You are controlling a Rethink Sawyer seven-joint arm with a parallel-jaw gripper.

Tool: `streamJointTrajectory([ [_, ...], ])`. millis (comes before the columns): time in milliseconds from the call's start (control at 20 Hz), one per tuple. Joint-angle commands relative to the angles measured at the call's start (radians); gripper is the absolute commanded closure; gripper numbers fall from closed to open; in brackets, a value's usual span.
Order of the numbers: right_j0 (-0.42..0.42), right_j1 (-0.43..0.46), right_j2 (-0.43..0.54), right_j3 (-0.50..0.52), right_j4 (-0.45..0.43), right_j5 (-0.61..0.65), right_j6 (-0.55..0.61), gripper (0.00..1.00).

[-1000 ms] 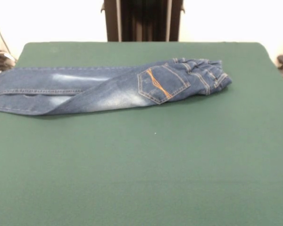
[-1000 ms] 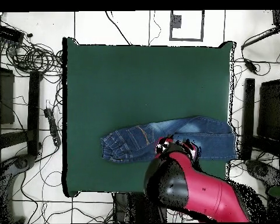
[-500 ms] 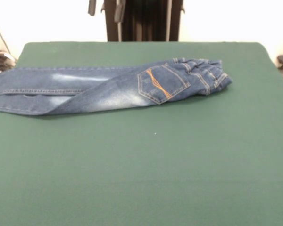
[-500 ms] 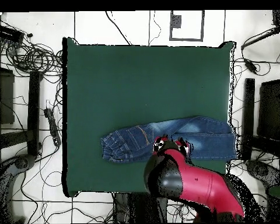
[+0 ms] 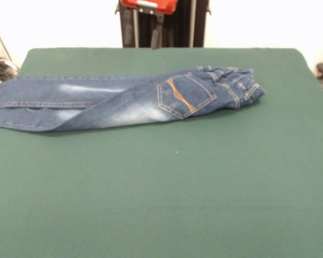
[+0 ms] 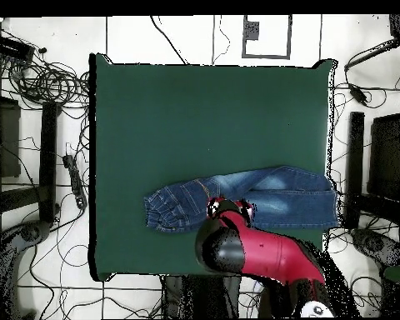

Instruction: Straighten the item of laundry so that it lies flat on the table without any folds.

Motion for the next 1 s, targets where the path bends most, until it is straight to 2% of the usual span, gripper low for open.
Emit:
streamJointTrajectory([
  [50,0.082,0.068,0.071,0.074,-0.008,-0.083,0.17,0.0],
  [250,0.117,0.061,0.047,0.076,0.013,-0.07,0.184,0.0],
  [400,0.112,0.062,0.07,0.085,0.033,-0.046,0.189,0.0],
  [600,0.147,0.081,0.034,0.071,0.046,-0.051,0.207,0.0],
  [1000,0.146,0.087,0.037,0.059,0.048,-0.044,0.201,0.0],
])
